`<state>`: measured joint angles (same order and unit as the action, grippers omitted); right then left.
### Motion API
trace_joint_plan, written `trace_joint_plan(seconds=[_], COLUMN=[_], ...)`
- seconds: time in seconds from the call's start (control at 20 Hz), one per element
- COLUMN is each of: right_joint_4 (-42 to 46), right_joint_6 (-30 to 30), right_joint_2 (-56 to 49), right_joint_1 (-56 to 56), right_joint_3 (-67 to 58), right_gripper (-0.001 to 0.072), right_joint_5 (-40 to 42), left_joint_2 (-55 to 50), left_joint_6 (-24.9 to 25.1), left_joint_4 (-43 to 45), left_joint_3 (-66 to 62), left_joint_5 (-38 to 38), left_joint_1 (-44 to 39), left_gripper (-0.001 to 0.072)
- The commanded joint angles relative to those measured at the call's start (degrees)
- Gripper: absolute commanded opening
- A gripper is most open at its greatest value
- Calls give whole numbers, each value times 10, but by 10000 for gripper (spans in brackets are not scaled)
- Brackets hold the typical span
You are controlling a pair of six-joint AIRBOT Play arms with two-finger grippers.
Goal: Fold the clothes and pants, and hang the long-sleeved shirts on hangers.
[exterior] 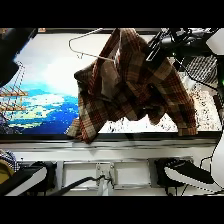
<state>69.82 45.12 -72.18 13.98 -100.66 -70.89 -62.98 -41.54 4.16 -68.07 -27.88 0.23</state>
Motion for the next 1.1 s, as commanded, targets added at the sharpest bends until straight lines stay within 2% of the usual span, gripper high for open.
trace_joint_plan(seconds=[0.0,0.05,0.1,0.2,0.25,0.35,0.5,0.55,0.6,0.65,0.8,0.85,0.95,1.0,1.05], right_joint_4=[-3,-9,-13,-32,-38,-42,-42,-42,-43,-43,-50,-51,-52,-52,-56], right_joint_6=[39,39,41,45,50,53,55,61,70,78,84,84,84,84,84], right_joint_2=[0,0,0,1,1,0,0,0,0,1,3,5,9,13,17], right_joint_1=[0,0,0,0,0,0,0,0,0,0,0,0,0,0,0], right_joint_3=[0,0,0,0,0,0,0,0,0,0,0,0,0,0,0], right_gripper=[47,47,47,47,47,47,47,47,47,47,48,48,47,47,47], right_joint_5=[31,30,30,29,29,23,-1,-9,-18,-28,-46,-45,-45,-46,-47], left_joint_2=[113,121,120,107,93,48,-31,-52,-68,-83,-121,-131,-146,-149,-152], left_joint_6=[-327,-347,-363,-355,-313,-179,82,143,179,201,224,232,283,314,338], left_joint_4=[384,386,366,290,252,143,-84,-162,-227,-278,-319,-329,-382,-408,-421], left_joint_3=[112,147,180,238,258,284,289,289,289,289,285,283,283,283,283], left_joint_5=[23,-9,-34,-43,-43,-43,-78,-97,-111,-115,-114,-114,-114,-109,-91], left_joint_1=[-37,-53,-75,-121,-143,-181,-207,-209,-209,-209,-209,-209,-209,-205,-196], left_gripper=[204,380,464,484,482,482,496,541,590,591,587,515,84,26,25])
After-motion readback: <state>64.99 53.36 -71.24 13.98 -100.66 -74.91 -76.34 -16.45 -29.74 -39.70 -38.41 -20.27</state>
